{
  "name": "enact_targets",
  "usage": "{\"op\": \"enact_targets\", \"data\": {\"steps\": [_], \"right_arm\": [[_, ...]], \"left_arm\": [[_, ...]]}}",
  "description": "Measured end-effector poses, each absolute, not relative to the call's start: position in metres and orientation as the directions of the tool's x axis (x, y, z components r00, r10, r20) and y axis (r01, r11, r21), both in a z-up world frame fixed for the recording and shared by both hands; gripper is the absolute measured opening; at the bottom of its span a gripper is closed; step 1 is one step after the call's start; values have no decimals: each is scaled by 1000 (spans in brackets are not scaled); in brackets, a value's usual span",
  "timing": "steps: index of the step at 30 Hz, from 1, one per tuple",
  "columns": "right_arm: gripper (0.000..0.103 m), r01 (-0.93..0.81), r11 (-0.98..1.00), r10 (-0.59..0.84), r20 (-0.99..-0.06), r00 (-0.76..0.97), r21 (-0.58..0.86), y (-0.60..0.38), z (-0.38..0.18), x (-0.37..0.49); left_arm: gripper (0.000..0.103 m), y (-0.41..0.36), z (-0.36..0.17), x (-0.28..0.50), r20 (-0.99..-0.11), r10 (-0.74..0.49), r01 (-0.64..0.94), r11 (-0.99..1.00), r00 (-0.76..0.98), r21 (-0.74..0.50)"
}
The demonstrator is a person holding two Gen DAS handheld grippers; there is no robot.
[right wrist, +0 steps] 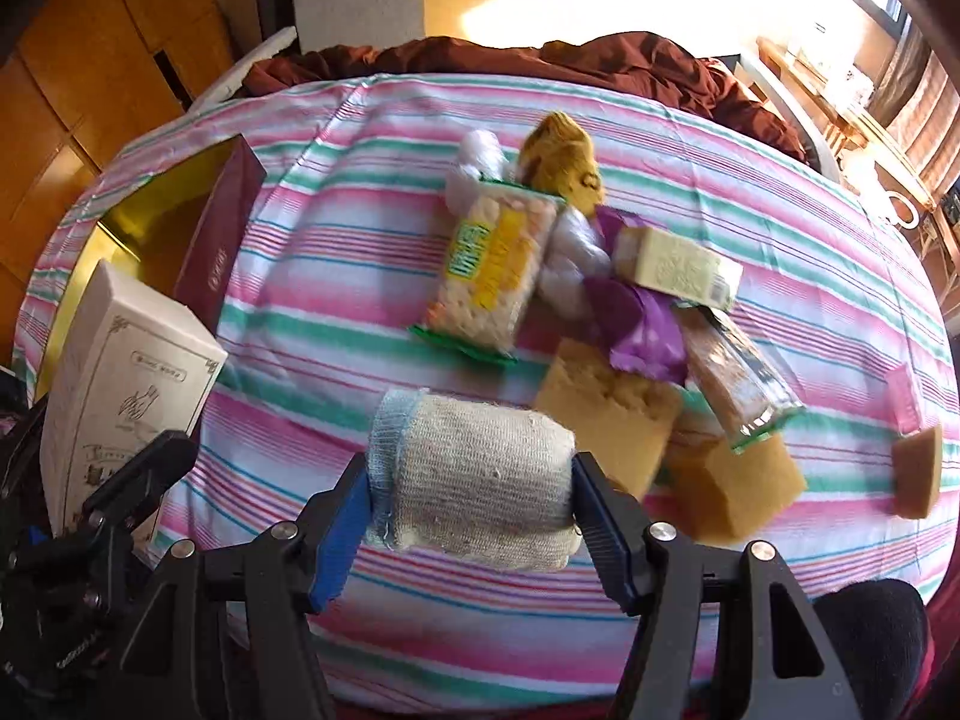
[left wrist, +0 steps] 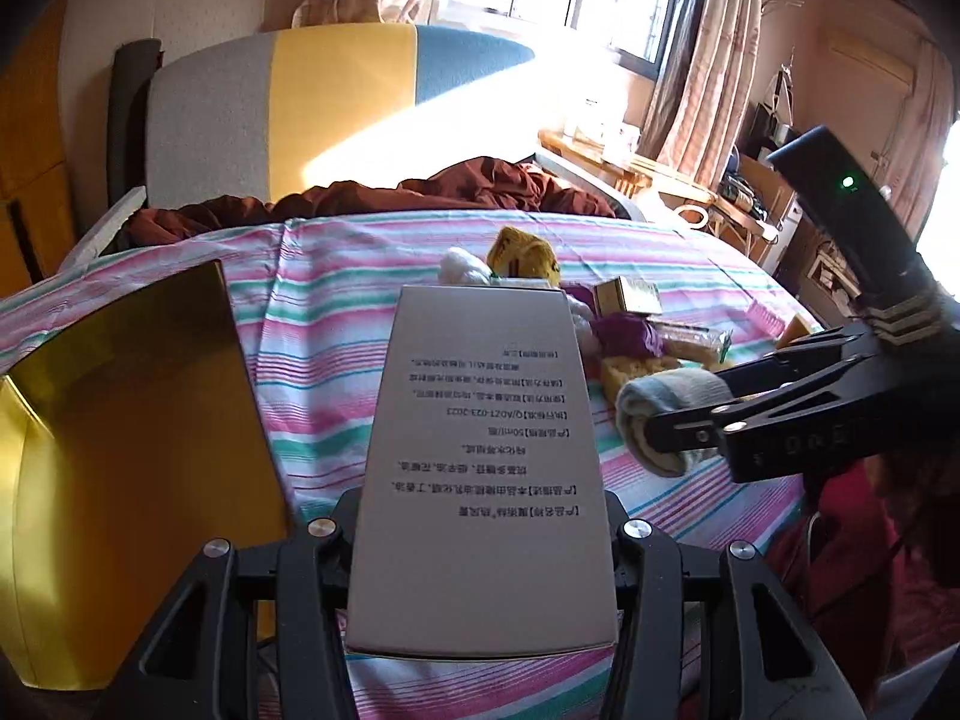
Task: Organize objects
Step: 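Lower the leaflet into the gold tin and open the left tool while right holds the sock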
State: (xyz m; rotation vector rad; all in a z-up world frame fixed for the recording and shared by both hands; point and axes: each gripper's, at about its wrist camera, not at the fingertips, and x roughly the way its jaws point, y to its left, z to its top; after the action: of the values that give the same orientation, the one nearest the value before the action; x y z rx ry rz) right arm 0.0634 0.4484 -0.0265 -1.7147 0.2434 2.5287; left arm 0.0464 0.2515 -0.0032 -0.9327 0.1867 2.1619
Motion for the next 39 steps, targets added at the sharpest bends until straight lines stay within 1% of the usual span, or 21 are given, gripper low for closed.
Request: {"op": "enact_targets", "data": {"steps": [3, 6, 9, 15, 18, 22, 30, 34, 35, 39], "right_arm": [[66, -95, -988, -74, -904, -422, 125, 420, -34, 41], [66, -32, -986, -133, -884, -447, 165, 391, -40, 24], [66, -2, -991, -120, -884, -453, 135, 379, -62, 6], [66, 11, -993, -112, -880, -461, 121, 377, -60, 5], [66, 21, -994, -103, -882, -460, 106, 377, -62, 4], [66, 17, -994, -105, -882, -460, 110, 378, -62, 6], [66, 26, -995, -93, -882, -461, 92, 375, -64, 5], [66, 29, -996, -91, -883, -461, 87, 375, -64, 5], [66, 30, -996, -89, -883, -461, 85, 375, -64, 5], [66, 32, -996, -85, -883, -461, 79, 374, -65, 4]], "left_arm": [[50, 228, 7, 38, -663, 557, -655, -744, -500, -131], [50, 196, 9, 22, -674, 497, -582, -804, -547, -121], [50, 160, 6, 3, -695, 409, -493, -865, -592, -88], [51, 87, -18, -26, -749, 215, -304, -952, -627, -19], [51, 62, -29, -33, -767, 153, -241, -971, -624, 2], [51, 45, -39, -38, -785, 106, -198, -980, -611, 21], [51, 37, -54, -44, -814, 70, -165, -986, -577, 33], [52, 37, -57, -43, -815, 39, -142, -988, -578, 53], [55, 36, -58, -44, -814, 35, -138, -989, -579, 56], [55, 36, -56, -39, -802, 13, -123, -989, -597, 75]]}}
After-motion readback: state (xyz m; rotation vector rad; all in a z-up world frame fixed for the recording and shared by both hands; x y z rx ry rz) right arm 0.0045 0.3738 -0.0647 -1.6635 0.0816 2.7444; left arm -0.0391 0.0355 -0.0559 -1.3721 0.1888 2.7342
